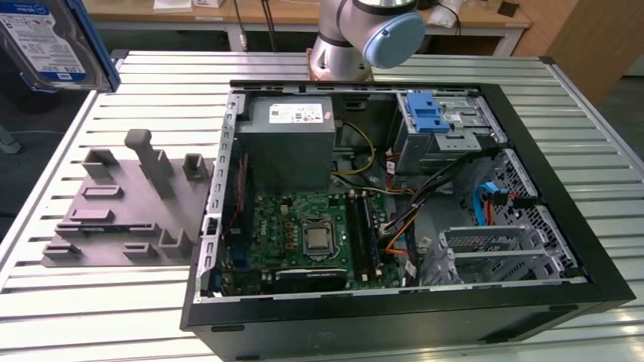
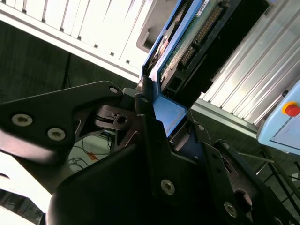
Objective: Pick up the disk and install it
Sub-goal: 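Pick up the disk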
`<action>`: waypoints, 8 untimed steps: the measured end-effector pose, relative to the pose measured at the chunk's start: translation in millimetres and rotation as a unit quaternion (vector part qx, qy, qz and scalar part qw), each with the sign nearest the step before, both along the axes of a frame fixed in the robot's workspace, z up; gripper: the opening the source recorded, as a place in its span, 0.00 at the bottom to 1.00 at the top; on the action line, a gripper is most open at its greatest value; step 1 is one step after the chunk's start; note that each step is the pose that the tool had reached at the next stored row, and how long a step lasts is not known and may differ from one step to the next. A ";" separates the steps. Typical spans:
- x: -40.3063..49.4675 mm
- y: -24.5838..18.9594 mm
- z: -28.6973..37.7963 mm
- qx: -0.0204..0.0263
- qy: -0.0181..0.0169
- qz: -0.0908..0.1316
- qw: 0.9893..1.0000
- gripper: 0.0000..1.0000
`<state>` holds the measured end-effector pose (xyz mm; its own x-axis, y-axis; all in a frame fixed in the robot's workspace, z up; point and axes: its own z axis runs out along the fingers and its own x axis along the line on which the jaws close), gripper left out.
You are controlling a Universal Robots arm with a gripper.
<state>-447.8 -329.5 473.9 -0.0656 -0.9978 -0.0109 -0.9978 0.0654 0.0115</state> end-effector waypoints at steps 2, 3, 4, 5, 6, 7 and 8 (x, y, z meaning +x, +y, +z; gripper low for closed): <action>0.0 0.0 1.7 0.000 0.000 0.000 1.000 0.36; 0.0 0.0 2.5 0.000 0.000 0.000 1.000 0.36; 0.0 0.0 3.4 0.000 0.000 0.000 1.000 0.36; 0.0 0.0 4.3 0.000 0.000 0.000 1.000 0.36; 0.0 0.0 5.1 0.000 0.000 0.000 1.000 0.36; 0.0 0.0 6.1 0.000 0.000 0.000 1.000 0.36; 0.0 0.0 7.1 0.000 0.000 0.000 1.000 0.36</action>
